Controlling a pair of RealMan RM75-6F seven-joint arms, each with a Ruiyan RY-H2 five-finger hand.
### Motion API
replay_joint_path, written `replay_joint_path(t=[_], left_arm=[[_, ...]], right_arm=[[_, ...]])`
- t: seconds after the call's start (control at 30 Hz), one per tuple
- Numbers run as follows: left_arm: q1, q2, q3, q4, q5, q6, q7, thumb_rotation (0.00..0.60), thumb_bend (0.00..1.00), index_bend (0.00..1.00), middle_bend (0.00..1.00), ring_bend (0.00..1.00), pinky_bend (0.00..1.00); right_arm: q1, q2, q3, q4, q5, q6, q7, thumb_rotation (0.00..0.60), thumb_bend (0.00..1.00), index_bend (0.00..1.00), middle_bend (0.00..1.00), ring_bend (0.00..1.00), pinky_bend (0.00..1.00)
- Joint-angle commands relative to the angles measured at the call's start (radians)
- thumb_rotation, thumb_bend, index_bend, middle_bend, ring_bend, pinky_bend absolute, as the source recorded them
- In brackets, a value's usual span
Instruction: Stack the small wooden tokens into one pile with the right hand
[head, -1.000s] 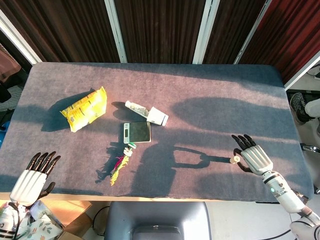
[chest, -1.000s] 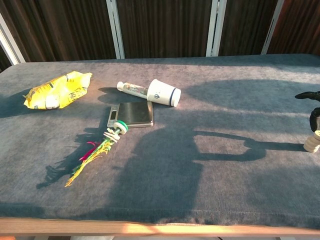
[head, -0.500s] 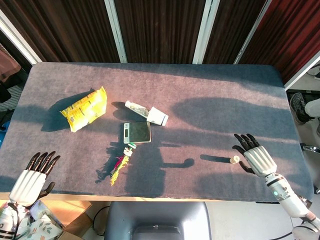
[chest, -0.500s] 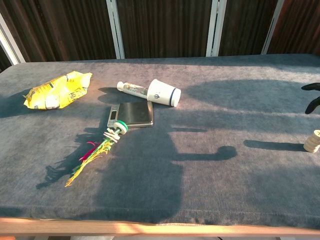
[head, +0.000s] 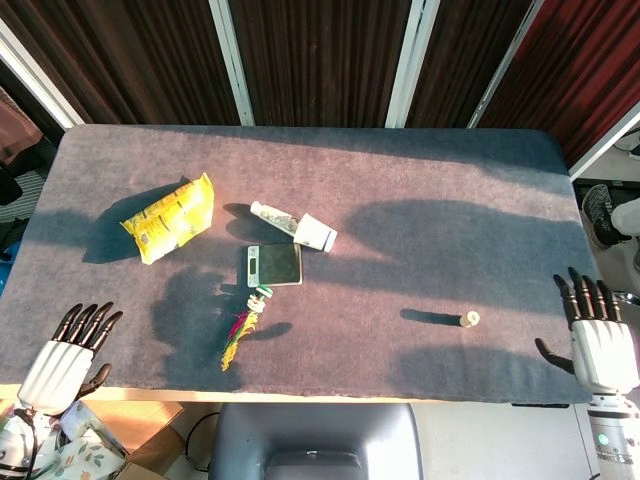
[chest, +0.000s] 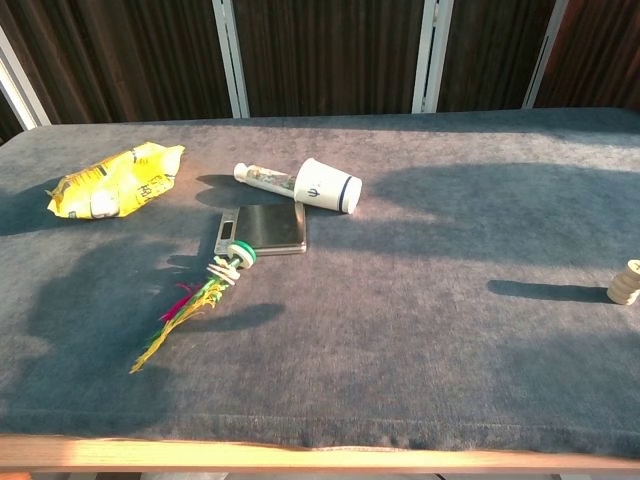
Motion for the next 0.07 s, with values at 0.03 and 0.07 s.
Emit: replay_joint_path(t=[0.03,0.07], left_arm=[[0.001,-0.004,0.000,0.004,0.004,0.006,0.001,0.600,0.37,0.00,0.00,0.00,0.04],[0.003,-0.006,-0.001,0.006,0.006,0.010,0.002,0.600,0.37,0.00,0.00,0.00,0.04]], right_arm=[[-0.030,0.030,0.037,-0.020,0.061,-0.025,0.003,0.600,0.29,0.05,0.00,0.00,0.00],[-0.033,0.031,0.039,-0.021,0.061,-0.024,0.005,0.600,0.29,0.05,0.00,0.00,0.00]])
